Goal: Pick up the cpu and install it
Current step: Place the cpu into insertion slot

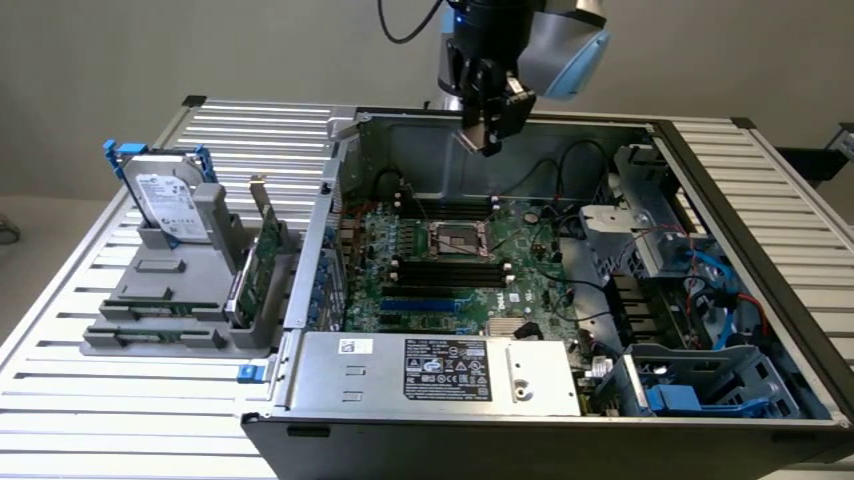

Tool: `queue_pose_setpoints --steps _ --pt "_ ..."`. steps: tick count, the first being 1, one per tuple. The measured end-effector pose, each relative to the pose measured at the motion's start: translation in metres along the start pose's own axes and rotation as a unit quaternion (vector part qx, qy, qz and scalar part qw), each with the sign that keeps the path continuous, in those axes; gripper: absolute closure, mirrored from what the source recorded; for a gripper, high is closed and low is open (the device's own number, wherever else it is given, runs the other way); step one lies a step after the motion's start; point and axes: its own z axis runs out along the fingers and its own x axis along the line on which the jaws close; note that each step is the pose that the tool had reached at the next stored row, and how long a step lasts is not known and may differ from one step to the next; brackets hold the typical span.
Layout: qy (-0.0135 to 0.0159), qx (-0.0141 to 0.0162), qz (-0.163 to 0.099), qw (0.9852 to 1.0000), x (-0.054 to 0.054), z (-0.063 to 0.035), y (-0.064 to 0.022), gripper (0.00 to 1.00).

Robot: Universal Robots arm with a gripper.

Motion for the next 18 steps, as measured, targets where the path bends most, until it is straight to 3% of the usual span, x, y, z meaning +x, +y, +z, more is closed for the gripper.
queue_pose_setpoints --steps 4,9,13,18 --pt "-0.0033 -0.0019 0.036 0.9994 0.000 0.0021 -0.0002 0.45" --pt "-0.0076 -0.0044 0.081 0.9967 0.000 0.0056 -0.0005 0.45" --pt "-0.0109 -0.0064 0.117 0.9930 0.000 0.0084 -0.0008 0.45" --pt "-0.0151 -0.0088 0.162 0.9867 -0.001 0.0119 -0.0011 0.45"
